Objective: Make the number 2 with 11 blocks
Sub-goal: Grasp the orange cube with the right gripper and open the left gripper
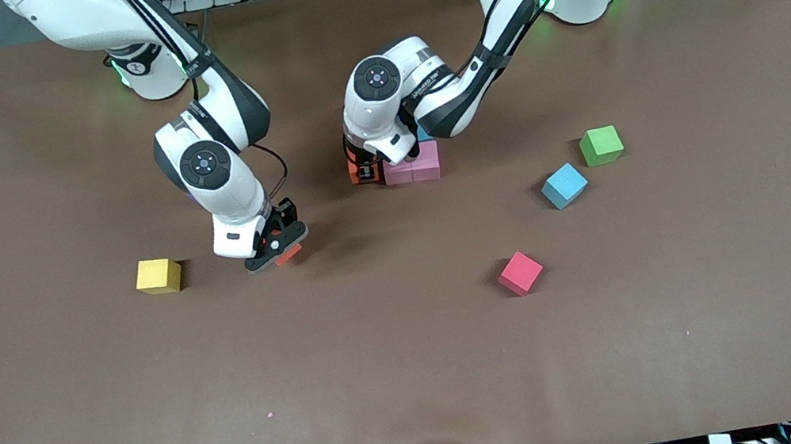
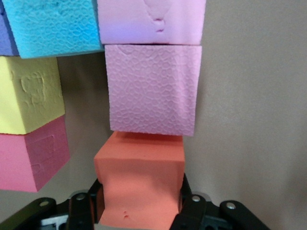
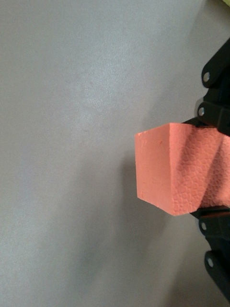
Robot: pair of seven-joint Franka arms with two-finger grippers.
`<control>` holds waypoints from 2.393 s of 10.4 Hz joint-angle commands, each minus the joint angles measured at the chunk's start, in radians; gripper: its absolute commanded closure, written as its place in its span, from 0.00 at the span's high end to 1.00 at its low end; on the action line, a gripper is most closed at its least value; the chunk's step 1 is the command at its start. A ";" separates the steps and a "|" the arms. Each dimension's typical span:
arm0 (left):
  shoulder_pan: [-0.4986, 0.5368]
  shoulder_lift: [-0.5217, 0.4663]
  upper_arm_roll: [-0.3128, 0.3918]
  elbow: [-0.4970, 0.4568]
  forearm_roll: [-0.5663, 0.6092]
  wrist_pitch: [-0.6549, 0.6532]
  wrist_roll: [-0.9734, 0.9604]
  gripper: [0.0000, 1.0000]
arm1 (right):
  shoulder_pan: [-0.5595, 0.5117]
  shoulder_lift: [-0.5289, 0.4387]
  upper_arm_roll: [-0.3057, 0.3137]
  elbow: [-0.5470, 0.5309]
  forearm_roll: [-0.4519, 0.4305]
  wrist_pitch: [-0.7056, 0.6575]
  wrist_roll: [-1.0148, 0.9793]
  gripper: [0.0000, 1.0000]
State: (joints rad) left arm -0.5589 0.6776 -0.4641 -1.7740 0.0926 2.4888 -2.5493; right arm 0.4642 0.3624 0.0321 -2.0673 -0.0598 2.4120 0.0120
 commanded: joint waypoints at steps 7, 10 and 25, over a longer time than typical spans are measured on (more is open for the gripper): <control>-0.009 0.007 0.010 -0.015 0.059 0.030 -0.034 0.27 | -0.009 0.010 0.014 0.018 0.000 -0.014 -0.001 0.26; -0.004 0.010 0.012 -0.015 0.059 0.030 -0.034 0.27 | -0.007 0.009 0.014 0.018 0.000 -0.014 0.002 0.26; -0.012 -0.032 0.027 -0.002 0.068 -0.016 -0.028 1.00 | -0.004 0.009 0.014 0.026 0.066 -0.016 0.005 0.26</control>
State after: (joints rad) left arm -0.5623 0.6918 -0.4416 -1.7719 0.1307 2.5057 -2.5493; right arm 0.4646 0.3673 0.0385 -2.0619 -0.0404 2.4106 0.0140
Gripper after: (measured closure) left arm 0.000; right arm 0.423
